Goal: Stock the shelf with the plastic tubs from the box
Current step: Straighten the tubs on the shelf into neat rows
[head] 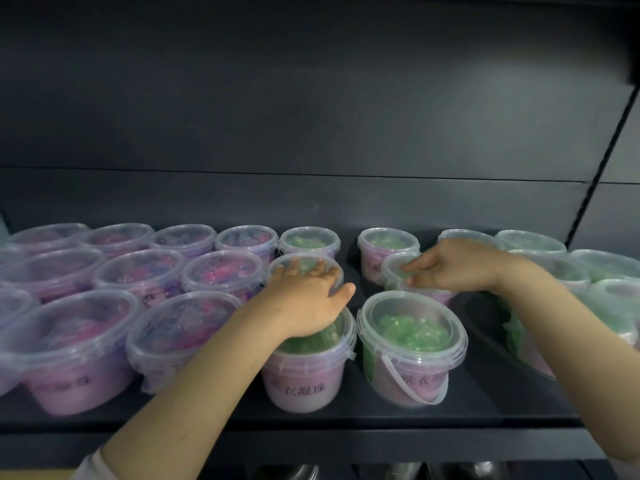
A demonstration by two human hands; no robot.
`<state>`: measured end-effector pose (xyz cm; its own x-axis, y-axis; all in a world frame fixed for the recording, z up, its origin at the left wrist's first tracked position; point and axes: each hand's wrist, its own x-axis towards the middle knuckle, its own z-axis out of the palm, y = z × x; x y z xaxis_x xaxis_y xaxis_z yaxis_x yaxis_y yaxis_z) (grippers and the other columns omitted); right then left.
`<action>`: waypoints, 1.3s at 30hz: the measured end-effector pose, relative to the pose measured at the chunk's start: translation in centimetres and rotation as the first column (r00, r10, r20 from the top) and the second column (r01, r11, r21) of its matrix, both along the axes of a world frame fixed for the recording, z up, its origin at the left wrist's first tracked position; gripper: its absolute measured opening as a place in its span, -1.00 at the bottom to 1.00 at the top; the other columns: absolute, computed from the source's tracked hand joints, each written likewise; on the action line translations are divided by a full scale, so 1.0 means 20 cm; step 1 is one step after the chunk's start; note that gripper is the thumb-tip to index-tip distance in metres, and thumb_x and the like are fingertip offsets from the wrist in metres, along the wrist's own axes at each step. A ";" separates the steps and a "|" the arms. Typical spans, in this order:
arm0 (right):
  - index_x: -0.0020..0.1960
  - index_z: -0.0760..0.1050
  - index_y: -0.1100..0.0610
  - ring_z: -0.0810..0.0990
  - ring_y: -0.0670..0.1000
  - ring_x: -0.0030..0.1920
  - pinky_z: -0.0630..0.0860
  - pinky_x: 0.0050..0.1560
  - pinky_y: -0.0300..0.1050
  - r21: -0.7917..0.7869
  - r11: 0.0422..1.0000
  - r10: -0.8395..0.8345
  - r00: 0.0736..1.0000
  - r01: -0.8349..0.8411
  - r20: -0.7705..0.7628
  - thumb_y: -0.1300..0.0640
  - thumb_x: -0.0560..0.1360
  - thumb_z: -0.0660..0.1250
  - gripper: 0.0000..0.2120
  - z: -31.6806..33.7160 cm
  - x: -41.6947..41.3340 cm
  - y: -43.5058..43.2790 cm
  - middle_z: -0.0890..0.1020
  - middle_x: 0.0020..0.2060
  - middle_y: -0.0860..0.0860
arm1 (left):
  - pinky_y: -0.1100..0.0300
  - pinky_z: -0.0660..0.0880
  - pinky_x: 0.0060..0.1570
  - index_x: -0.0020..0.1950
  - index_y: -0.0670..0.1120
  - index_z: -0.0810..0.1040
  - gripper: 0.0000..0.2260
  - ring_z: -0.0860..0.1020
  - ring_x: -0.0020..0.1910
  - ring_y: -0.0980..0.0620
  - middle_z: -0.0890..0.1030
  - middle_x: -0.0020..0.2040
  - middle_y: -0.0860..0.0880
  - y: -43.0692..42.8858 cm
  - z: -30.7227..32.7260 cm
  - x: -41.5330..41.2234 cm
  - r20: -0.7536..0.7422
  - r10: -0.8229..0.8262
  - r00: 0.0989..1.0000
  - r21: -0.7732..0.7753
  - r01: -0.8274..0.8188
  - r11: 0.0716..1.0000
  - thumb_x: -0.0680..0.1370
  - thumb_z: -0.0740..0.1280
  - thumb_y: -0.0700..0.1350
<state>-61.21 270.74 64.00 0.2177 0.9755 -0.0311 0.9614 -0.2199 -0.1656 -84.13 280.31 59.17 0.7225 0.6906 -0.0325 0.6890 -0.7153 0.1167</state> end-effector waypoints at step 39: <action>0.27 0.43 -0.36 0.22 -0.34 0.39 0.18 0.43 -0.18 0.222 0.939 0.318 0.905 -0.261 -0.282 -0.52 0.27 0.25 -0.39 -0.13 -0.20 -0.36 0.38 0.34 -0.38 | -0.12 -0.31 0.41 0.54 0.20 -0.06 -0.34 -0.43 0.45 0.00 -0.22 0.53 0.21 -0.04 0.04 -0.03 0.121 0.056 0.991 -0.122 -0.041 0.992 0.49 -0.14 0.43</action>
